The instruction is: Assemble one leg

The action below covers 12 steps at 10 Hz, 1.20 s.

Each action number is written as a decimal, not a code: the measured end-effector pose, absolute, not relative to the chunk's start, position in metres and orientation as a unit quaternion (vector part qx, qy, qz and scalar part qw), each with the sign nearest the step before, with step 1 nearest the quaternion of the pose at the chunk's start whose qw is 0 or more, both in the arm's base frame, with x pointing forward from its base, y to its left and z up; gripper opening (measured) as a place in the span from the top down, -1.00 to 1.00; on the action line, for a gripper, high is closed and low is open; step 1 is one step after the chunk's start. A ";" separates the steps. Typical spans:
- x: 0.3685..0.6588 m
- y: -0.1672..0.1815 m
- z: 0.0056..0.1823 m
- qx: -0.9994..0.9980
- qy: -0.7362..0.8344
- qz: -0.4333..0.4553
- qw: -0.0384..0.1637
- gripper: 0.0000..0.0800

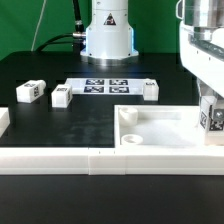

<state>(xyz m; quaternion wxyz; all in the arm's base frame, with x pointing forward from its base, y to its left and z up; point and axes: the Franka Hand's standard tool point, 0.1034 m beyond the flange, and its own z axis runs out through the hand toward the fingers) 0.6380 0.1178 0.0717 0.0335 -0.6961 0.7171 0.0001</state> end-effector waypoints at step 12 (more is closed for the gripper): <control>0.637 0.119 0.070 -0.736 0.676 0.002 0.035 -0.62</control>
Offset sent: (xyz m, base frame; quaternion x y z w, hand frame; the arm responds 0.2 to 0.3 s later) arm 0.0000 0.0000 0.0000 0.0000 0.0000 0.0000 1.0000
